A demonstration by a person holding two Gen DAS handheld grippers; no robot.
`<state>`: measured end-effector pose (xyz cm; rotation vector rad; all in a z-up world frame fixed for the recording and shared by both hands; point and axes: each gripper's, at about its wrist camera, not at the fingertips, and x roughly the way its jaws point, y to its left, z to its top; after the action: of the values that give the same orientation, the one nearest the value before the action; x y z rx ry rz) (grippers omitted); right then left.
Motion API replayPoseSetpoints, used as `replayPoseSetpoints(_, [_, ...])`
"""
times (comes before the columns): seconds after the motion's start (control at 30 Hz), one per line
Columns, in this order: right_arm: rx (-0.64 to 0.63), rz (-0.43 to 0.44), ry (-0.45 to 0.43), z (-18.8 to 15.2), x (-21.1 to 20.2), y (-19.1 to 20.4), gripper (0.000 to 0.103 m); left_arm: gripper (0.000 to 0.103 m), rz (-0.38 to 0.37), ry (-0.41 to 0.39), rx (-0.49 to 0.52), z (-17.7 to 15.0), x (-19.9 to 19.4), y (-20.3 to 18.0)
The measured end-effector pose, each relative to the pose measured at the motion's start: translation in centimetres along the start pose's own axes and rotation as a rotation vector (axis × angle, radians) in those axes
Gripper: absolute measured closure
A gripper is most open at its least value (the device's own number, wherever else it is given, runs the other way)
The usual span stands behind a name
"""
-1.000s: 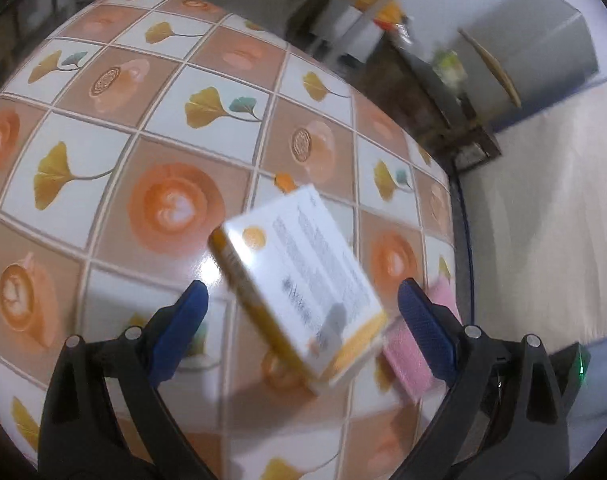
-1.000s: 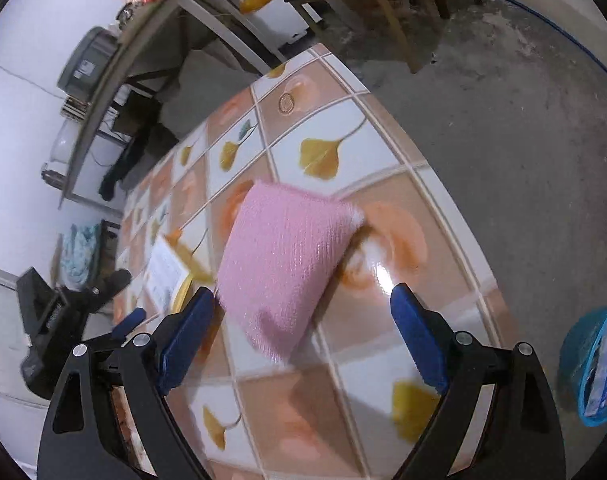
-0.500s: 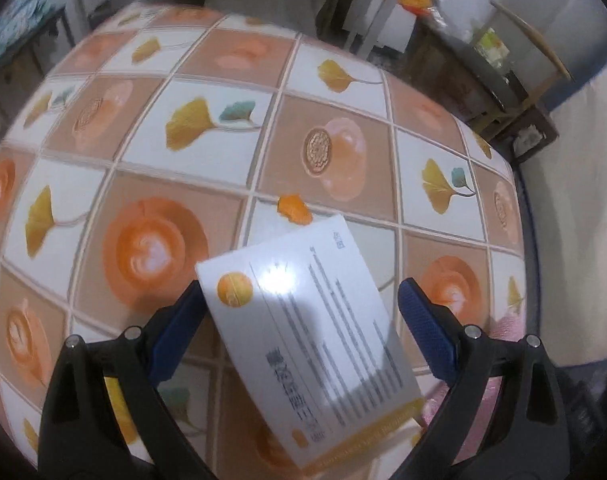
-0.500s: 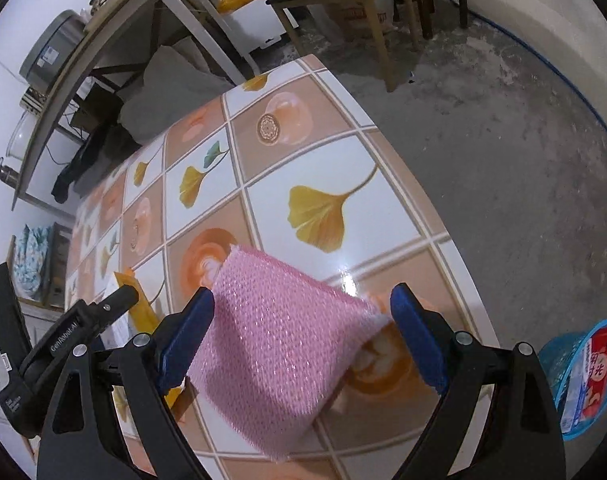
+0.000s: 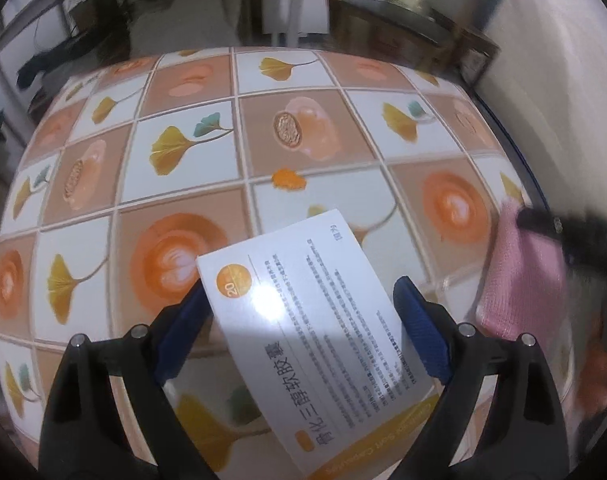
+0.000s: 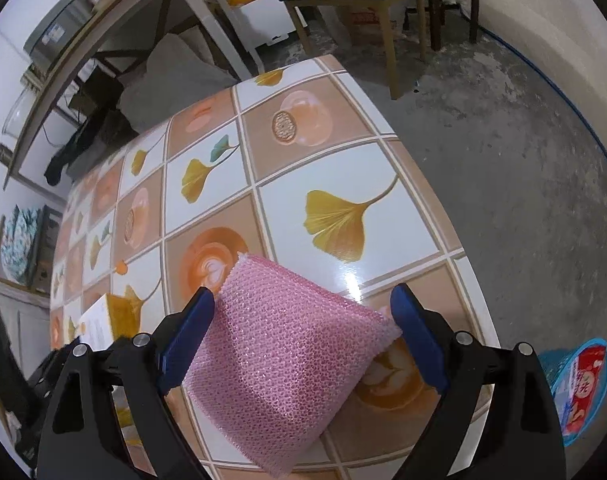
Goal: Collect trash
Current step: 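Grasp the white-yellow medicine box with the left tool while the right tool grasps the pink sponge, then lift the medicine box and pink sponge off the table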
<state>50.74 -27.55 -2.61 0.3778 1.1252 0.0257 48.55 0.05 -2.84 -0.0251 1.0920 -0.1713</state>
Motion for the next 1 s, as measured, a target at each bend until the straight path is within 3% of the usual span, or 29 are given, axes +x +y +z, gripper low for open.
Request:
replayPoseSetpoints(0.17, [-0.145,-0.012,0.016,-1.0,0.4,2.0,0.012,0.016,-0.015,0.0,0.092,-3.3,-2.1,1.3])
replayPoseSetpoints(0.37, [-0.405,-0.017,0.044,-5.5,-0.5,4.5,0.015,0.016,-0.038,-0.027,0.178,-8.6,-5.2,2.5])
replayPoseSetpoints(0.5, [-0.466,0.045,0.055,-8.7,-2.2,4.5,0.017,0.016,-0.058,-0.052,0.205,-12.6,-7.4,2.9])
replayPoseSetpoints(0.8, [-0.519,0.119,0.062,-14.8,-6.6,2.7,0.017,0.016,-0.133,-0.09,0.163,-18.2,-9.9,3.9])
replayPoseSetpoints(0.93, [-0.474,0.104,0.004,-14.4,-9.4,1.7,0.017,0.016,-0.116,-0.137,0.159,-19.1,-10.9,4.0])
replayPoseSetpoints(1.0, [-0.419,0.087,-0.03,-13.1,-10.0,1.2,0.011,0.016,-0.104,-0.155,0.16,-19.3,-11.3,4.1])
